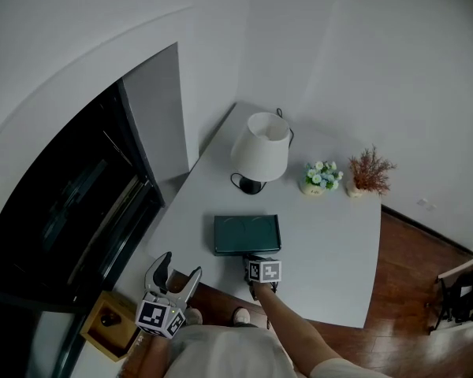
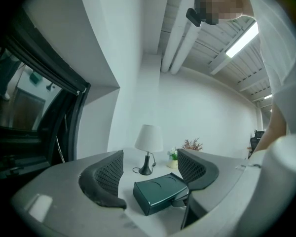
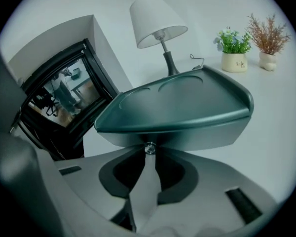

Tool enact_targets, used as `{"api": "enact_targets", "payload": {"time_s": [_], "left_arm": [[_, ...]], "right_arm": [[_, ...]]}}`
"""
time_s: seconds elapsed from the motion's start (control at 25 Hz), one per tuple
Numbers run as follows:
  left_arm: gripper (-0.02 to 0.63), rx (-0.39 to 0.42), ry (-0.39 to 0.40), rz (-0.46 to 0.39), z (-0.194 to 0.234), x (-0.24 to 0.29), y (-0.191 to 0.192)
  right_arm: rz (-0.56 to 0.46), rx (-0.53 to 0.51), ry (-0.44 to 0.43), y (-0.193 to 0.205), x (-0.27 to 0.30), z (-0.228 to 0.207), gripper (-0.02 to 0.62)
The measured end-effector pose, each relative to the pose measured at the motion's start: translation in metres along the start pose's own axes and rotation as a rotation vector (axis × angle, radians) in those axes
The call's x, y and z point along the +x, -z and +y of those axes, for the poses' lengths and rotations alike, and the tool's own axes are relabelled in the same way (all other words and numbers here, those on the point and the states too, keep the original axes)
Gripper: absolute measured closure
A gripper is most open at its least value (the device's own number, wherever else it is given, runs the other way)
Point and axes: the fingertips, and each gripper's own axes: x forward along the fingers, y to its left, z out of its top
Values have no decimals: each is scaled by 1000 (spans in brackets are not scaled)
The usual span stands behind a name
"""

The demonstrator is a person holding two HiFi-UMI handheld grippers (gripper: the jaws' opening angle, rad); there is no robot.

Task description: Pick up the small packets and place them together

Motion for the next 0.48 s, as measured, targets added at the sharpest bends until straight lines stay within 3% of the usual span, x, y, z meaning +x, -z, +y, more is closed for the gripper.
{"api": "enact_targets", "payload": {"time_s": [0.48], "left_arm": [[278,-14,27,11,-12,17,8]], "right_arm": [[137,-72,-98,103,-53,29,537]]}}
